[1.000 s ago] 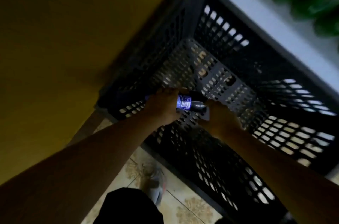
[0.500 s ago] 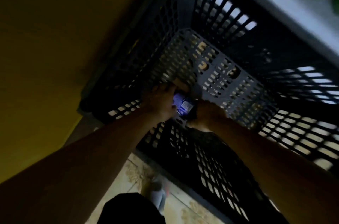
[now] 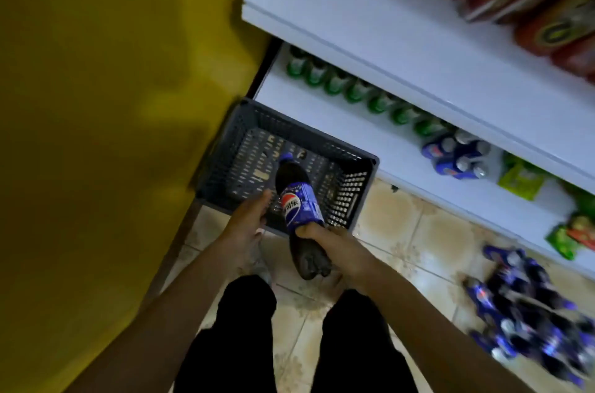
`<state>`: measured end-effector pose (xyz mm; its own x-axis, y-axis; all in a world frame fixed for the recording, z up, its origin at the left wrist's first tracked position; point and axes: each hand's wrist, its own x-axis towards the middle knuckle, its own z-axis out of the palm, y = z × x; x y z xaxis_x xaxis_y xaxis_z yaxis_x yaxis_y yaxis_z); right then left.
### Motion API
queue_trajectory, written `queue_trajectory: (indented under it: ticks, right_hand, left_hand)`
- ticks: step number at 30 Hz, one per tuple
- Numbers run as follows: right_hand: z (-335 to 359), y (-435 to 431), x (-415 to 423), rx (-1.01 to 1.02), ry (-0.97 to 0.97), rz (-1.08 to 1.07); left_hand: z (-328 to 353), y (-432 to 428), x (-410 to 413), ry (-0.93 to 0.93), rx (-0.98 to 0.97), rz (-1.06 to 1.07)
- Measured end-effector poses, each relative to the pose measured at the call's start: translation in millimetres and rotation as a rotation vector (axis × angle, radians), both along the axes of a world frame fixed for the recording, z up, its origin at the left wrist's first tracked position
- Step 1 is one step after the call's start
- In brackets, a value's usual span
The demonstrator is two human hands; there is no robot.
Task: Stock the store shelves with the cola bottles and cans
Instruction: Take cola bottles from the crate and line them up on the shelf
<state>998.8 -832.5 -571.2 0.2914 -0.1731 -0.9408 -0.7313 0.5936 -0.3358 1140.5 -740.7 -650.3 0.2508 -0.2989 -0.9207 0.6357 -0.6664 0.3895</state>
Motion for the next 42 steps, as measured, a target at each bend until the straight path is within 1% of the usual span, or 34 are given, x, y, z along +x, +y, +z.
queue_trajectory:
  ticks: [1,4,5,7,10,12,14,16,18,19,21,22,24,26,29,32,35,39,40,42]
  right_hand:
    - [27.0,6.0,-10.8,-0.034,-0.036,-0.026]
    - [85.7,23.8,-42.9,-0.113,-0.137,-0.072]
    - [97.5,28.0,-53.9,-0.155,-0.150,-0.066]
    - [115.0,34.7,-81.1,-0.259,-0.173,-0.050]
    - [134.0,38.1,-138.2,-0.437,-0.257,-0.019]
    - [148.5,35.5,-185.5,-0.501,-0.326,-0.027]
    - [164.0,31.9,-235.3,-0.548,-0.371,-0.103]
    - [181.7,25.8,-279.5,-0.613,-0.415,-0.216]
    - [200.7,19.2,-315.3,-0.684,-0.434,-0.318]
    - [210.4,15.1,-329.6,-0.718,-0.443,-0.359]
    - [229.9,3.8,-349.6,-0.778,-0.465,-0.419]
    - [241.1,-1.8,-356.0,-0.809,-0.489,-0.434]
    - [263.1,-12.8,-365.1,-0.868,-0.567,-0.441]
    - [281.2,-21.9,-371.3,-0.926,-0.650,-0.422]
    - [301.4,-36.4,-375.5,-0.989,-0.715,-0.381]
    - [328.3,-62.3,-375.4,-1.053,-0.787,-0.392]
    - [355.6,-91.5,-372.7,-1.135,-0.803,-0.337]
    - [379.4,-152.3,-367.0,-1.228,-0.845,-0.256]
    - [383.4,-170.8,-365.6,-1.258,-0.836,-0.209]
    - [390.2,-205.7,-360.2,-1.346,-0.752,-0.114]
  left_hand:
    - [26.1,-0.2,-11.1,0.082,-0.036,0.037]
    - [92.4,-7.7,-53.8,0.341,-0.278,0.139]
    - [110.8,-13.1,-69.0,0.362,-0.319,0.162]
    - [142.2,-26.6,-101.8,0.333,-0.316,0.142]
    - [164.9,-39.7,-156.0,0.282,-0.344,0.138]
    - [182.2,-49.0,-195.0,0.264,-0.397,0.111]
    - [205.3,-60.0,-235.5,0.188,-0.472,0.032]
    - [234.9,-73.6,-273.6,0.037,-0.576,-0.022]
    - [264.6,-84.8,-308.2,-0.188,-0.670,-0.060]
    - [278.3,-88.7,-322.8,-0.332,-0.705,-0.098]
    - [303.6,-92.1,-346.0,-0.632,-0.751,-0.223]
    - [314.3,-93.1,-354.8,-0.749,-0.775,-0.294]
    - [335.2,-96.1,-369.3,-0.871,-0.843,-0.369]
    - [357.4,-105.5,-380.1,-0.906,-0.922,-0.342]
    - [394.4,-130.7,-390.5,-0.930,-1.035,-0.289]
    - [430.6,-160.2,-395.4,-0.997,-1.139,-0.304]
    - [457.1,-186.2,-396.3,-1.057,-1.198,-0.317]
    - [485.4,-243.5,-385.7,-0.975,-1.260,-0.270]
    - [490.8,-259.8,-379.9,-0.950,-1.274,-0.271]
    - [498.5,-292.1,-366.2,-0.918,-1.303,-0.290]
